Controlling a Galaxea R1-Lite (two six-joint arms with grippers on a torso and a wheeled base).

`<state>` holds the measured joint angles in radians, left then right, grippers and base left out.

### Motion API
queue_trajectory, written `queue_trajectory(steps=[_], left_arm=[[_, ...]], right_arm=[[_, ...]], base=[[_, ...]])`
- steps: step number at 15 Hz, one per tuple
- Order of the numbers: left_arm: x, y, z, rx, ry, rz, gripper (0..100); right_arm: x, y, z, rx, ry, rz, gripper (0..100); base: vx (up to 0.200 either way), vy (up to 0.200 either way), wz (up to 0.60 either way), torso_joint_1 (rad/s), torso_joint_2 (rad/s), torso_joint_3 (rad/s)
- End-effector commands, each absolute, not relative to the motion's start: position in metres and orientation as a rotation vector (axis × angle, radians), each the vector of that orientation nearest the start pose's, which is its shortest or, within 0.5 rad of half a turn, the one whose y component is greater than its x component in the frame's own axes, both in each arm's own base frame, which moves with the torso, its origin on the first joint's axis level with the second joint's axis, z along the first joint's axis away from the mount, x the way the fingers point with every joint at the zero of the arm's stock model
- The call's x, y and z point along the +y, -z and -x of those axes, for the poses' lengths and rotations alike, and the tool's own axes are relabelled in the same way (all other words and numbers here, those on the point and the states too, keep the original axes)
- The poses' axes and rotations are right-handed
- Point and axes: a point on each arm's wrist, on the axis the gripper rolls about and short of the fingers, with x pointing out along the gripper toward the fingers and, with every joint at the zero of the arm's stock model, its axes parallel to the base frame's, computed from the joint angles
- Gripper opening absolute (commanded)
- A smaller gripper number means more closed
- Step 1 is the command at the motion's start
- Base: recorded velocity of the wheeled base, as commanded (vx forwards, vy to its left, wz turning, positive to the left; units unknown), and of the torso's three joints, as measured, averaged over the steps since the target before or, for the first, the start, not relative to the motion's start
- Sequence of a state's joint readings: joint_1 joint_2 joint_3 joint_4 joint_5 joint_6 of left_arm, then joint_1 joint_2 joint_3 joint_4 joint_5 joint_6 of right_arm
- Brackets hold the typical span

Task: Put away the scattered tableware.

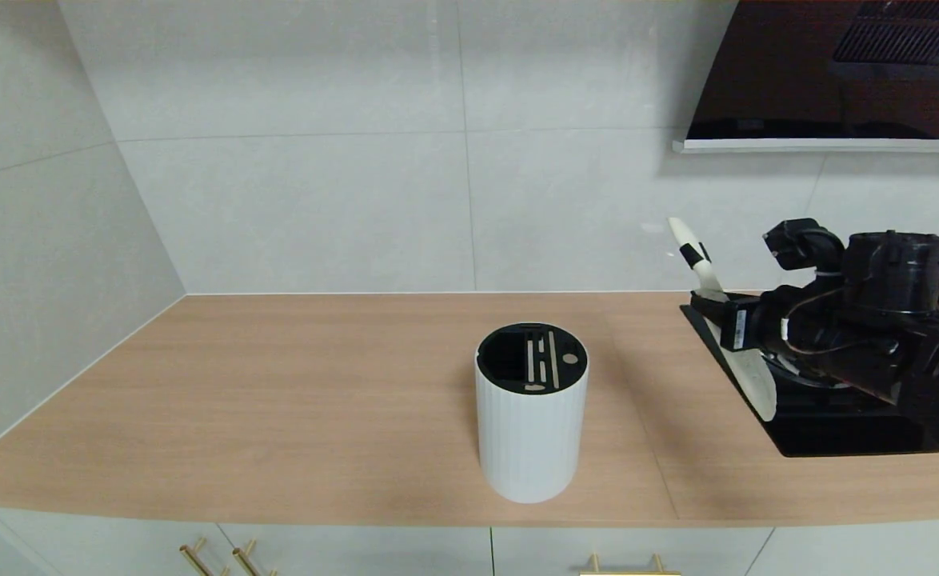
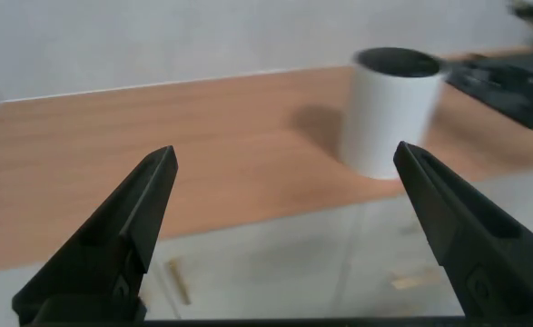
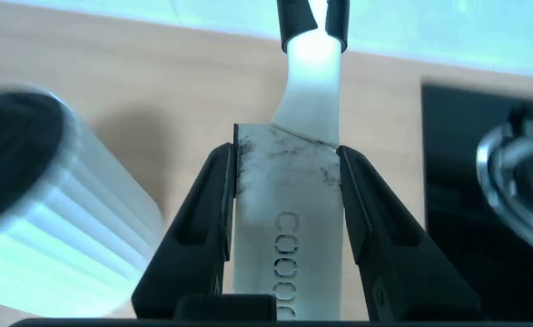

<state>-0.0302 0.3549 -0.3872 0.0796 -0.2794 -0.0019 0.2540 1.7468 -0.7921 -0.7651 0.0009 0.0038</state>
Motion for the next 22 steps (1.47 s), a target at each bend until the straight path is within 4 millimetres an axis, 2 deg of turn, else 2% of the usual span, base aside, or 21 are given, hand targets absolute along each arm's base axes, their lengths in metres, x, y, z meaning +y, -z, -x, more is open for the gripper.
queue_trajectory(steps=[1, 3, 4, 5, 6, 7, 8, 10, 12, 14, 16, 19, 22], left_arm=[[-0.012, -0.229, -0.078, 0.223, 0.430, 0.031, 100], [-0.019, -0.231, -0.133, 0.249, 0.499, 0.024, 100], [-0.021, -0.230, -0.142, 0.253, 0.511, 0.024, 100], [-0.040, -0.224, -0.182, 0.265, 0.580, 0.051, 100], [-0.053, -0.221, -0.200, 0.266, 0.616, 0.089, 100], [-0.061, -0.220, -0.207, 0.265, 0.630, 0.110, 100], [-0.085, -0.218, -0.223, 0.252, 0.672, 0.200, 100], [-0.108, -0.217, -0.228, 0.226, 0.745, 0.335, 100], [-0.122, -0.217, -0.232, 0.227, 0.791, 0.460, 100], [-0.140, -0.218, -0.236, 0.243, 0.849, 0.570, 100], [-0.157, -0.210, -0.242, 0.259, 0.890, 0.675, 100], [-0.171, -0.205, -0.243, 0.247, 0.929, 0.715, 100], [-0.182, -0.199, -0.245, 0.236, 0.938, 0.718, 100]], right_arm=[[0.093, -0.197, -0.305, 0.151, -0.297, 0.019, 0], [0.108, -0.209, -0.303, 0.116, -0.340, 0.017, 0], [0.109, -0.210, -0.303, 0.113, -0.342, 0.017, 0], [0.121, -0.216, -0.296, 0.139, -0.367, 0.019, 0], [0.127, -0.213, -0.293, 0.173, -0.368, 0.029, 0], [0.129, -0.214, -0.292, 0.175, -0.369, 0.031, 0], [0.135, -0.215, -0.287, 0.170, -0.385, 0.031, 0], [0.139, -0.220, -0.276, 0.158, -0.411, 0.027, 0], [0.147, -0.226, -0.264, 0.147, -0.444, 0.002, 0], [0.158, -0.226, -0.251, 0.152, -0.497, -0.002, 0], [0.173, -0.224, -0.242, 0.152, -0.514, 0.003, 0], [0.192, -0.222, -0.228, 0.161, -0.563, -0.003, 0], [0.202, -0.221, -0.219, 0.172, -0.606, -0.023, 0]], base=[[0.000, 0.000, 0.00, 0.000, 0.00, 0.000], [0.000, 0.000, 0.00, 0.000, 0.00, 0.000], [0.000, 0.000, 0.00, 0.000, 0.00, 0.000], [0.000, 0.000, 0.00, 0.000, 0.00, 0.000], [0.000, 0.000, 0.00, 0.000, 0.00, 0.000], [0.000, 0.000, 0.00, 0.000, 0.00, 0.000], [0.000, 0.000, 0.00, 0.000, 0.00, 0.000], [0.000, 0.000, 0.00, 0.000, 0.00, 0.000], [0.000, 0.000, 0.00, 0.000, 0.00, 0.000], [0.000, 0.000, 0.00, 0.000, 0.00, 0.000], [0.000, 0.000, 0.00, 0.000, 0.00, 0.000], [0.000, 0.000, 0.00, 0.000, 0.00, 0.000], [0.000, 0.000, 0.00, 0.000, 0.00, 0.000]])
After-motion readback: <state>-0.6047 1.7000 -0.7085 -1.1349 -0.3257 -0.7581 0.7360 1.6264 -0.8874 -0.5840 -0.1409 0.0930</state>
